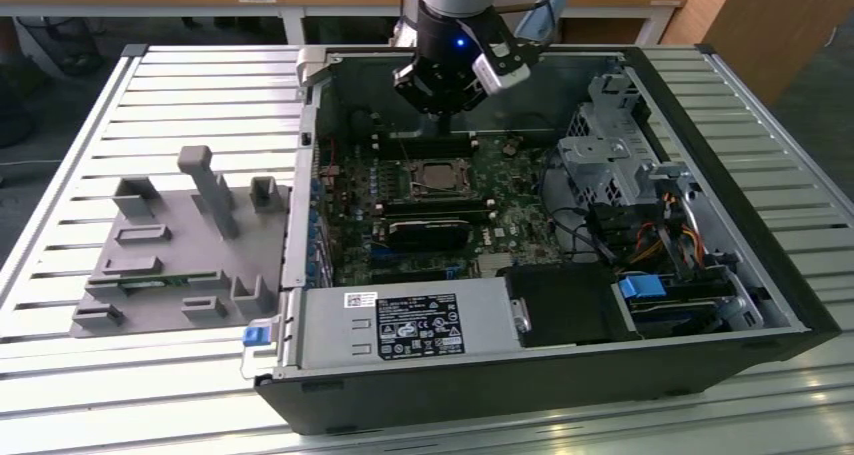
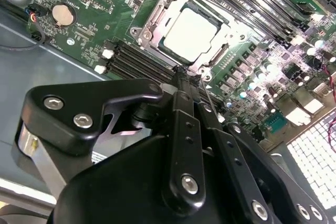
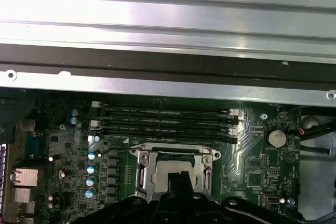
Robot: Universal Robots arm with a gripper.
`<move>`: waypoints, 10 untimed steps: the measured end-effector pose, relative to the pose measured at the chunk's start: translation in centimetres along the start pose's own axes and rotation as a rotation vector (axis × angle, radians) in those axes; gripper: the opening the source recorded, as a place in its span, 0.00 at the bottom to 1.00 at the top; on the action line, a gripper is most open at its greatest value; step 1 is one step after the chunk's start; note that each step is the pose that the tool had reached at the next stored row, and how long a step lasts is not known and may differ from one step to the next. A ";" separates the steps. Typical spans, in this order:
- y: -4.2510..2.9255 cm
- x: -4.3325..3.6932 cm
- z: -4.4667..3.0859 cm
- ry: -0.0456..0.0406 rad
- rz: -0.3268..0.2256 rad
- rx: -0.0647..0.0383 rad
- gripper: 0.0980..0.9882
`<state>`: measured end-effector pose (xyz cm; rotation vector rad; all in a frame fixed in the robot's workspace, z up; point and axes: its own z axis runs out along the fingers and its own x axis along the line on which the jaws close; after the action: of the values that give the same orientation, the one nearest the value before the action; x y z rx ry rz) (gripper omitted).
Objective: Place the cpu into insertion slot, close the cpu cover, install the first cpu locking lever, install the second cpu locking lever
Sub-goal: 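Install the first cpu locking lever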
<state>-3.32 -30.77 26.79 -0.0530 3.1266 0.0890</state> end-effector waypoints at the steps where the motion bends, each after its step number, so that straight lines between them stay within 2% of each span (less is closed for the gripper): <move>1: 0.00 -0.02 0.00 0.0000 0.000 0.000 0.01; 10: -0.01 -0.22 0.00 0.0000 0.000 0.000 0.01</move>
<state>-3.10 -30.77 26.79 -0.0529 3.1266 0.0890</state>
